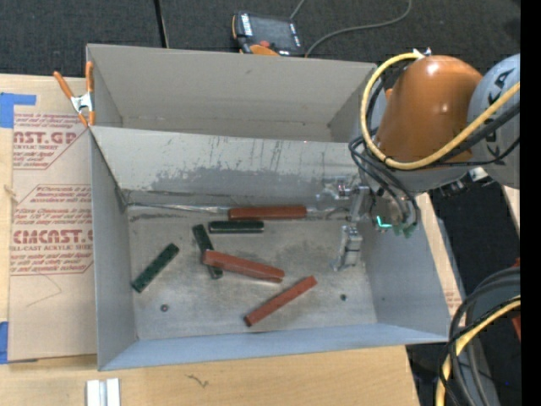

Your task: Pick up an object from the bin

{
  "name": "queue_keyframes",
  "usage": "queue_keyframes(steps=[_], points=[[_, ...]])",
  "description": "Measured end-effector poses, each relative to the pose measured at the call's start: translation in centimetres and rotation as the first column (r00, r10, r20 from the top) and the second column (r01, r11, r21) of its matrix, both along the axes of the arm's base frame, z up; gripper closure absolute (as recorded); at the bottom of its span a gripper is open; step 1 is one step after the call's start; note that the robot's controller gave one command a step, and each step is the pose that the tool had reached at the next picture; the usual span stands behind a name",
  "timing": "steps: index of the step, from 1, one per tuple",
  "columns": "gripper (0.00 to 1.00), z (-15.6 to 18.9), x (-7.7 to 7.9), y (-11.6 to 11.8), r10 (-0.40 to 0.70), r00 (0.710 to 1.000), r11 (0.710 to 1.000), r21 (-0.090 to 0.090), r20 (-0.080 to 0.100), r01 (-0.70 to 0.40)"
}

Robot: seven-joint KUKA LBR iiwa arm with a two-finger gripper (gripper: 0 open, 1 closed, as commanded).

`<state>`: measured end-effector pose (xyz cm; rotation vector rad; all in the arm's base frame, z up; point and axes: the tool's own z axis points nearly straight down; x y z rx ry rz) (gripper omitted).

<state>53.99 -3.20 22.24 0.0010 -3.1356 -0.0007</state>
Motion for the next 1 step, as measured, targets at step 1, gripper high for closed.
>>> queue_keyframes(steps=[1], points=[[0.0, -15.58, 0.71, 5.34, -0.132, 0.991, 0.991, 0.002, 0.002, 0.132]])
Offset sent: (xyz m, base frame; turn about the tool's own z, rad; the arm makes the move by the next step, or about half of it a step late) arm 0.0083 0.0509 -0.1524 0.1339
